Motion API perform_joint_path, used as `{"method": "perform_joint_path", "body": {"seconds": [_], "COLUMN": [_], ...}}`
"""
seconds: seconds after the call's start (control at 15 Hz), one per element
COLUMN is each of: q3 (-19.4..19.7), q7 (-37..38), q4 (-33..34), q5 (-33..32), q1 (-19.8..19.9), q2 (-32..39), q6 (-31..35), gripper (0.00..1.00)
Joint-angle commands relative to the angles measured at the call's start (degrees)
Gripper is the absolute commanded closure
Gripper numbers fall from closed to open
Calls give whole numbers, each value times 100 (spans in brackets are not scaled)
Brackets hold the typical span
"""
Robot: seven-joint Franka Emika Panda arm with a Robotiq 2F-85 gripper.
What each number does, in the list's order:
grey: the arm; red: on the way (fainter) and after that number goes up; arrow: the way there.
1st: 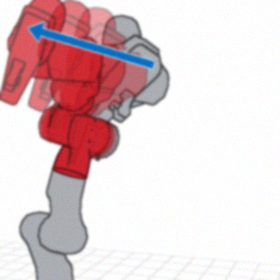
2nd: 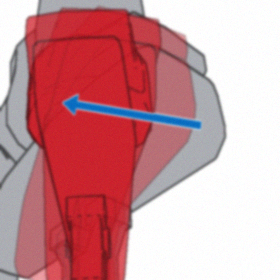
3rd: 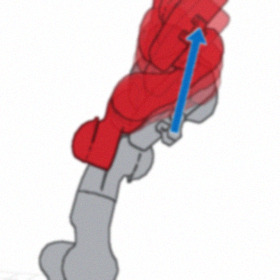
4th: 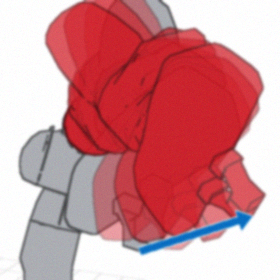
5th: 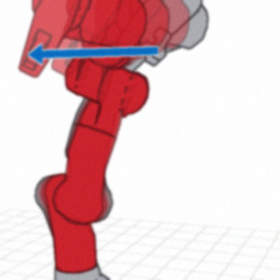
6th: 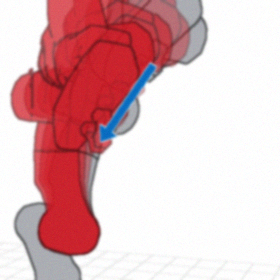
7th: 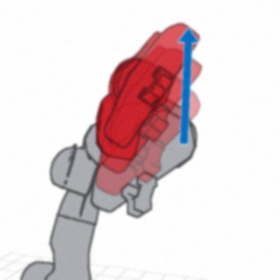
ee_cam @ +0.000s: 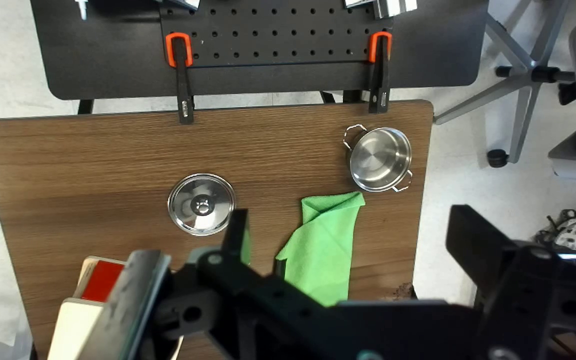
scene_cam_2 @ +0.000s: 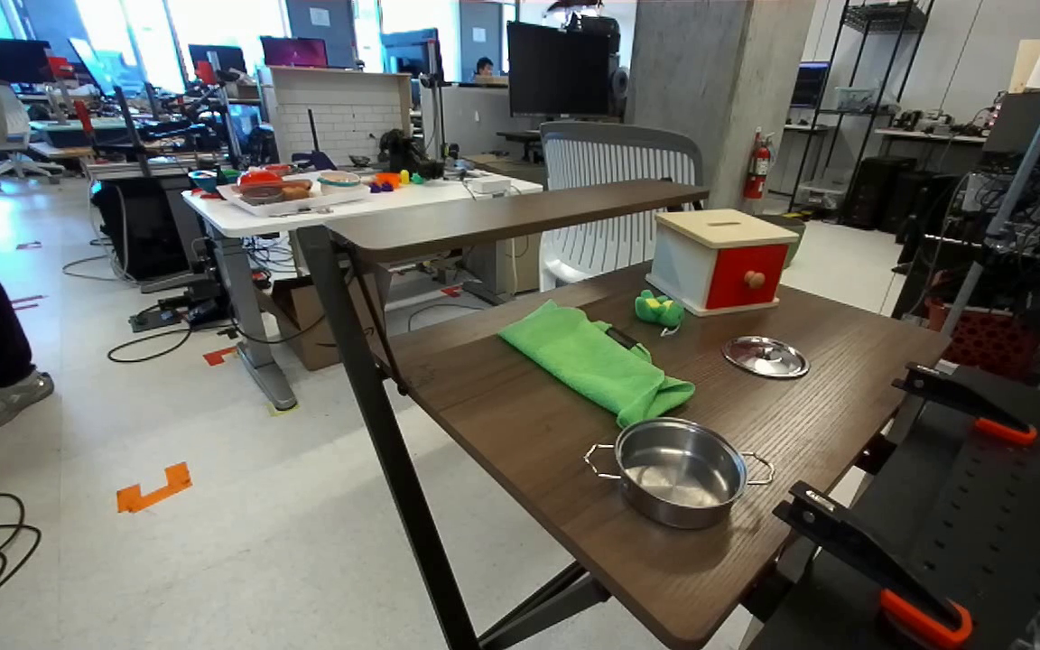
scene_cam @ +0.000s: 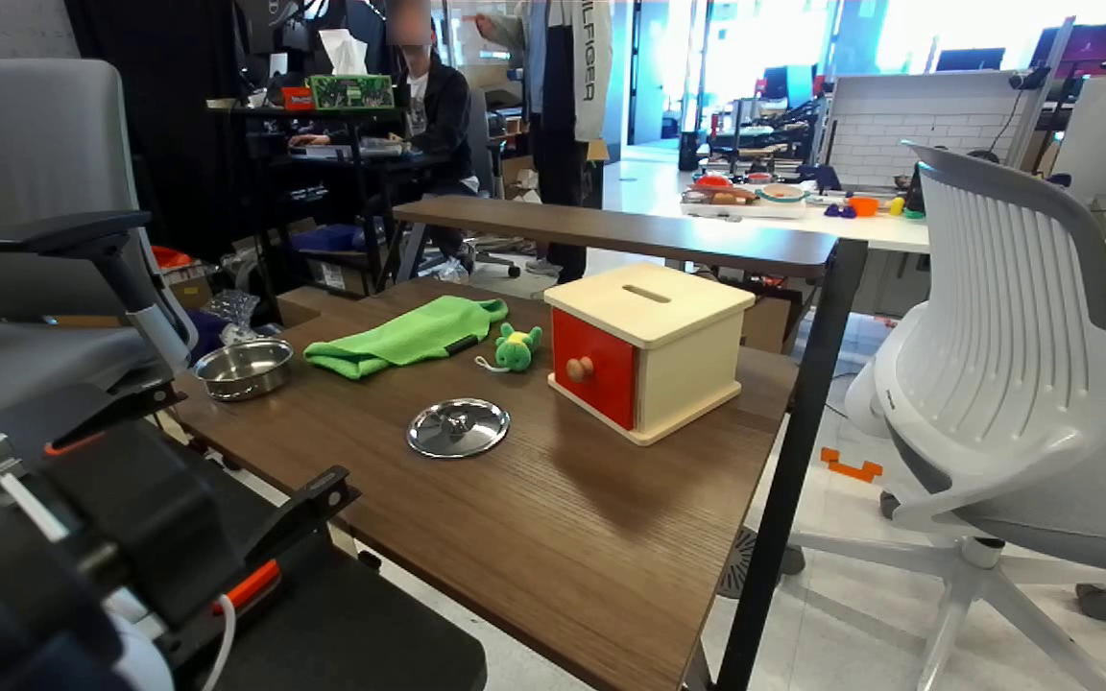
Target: Open the drawer, then put the green doll in the drawer
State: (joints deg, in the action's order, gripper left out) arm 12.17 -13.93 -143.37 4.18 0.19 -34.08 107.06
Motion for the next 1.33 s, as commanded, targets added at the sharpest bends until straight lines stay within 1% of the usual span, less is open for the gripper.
{"method": "perform_joint_path", "body": {"seconds": [0.0,0.6,0.93,1.07,1.27], "q3": [-98,-98,-135,-93,-38], "q7": [-54,-54,-14,-13,52], "q4": [11,11,-408,-611,-696], "q5": [57,57,-192,-226,-159], "q1": [116,116,279,366,472], "q2": [17,17,431,690,1239], "q6": [-16,-16,931,1360,2134], "gripper": [0,0,0,0,0]}}
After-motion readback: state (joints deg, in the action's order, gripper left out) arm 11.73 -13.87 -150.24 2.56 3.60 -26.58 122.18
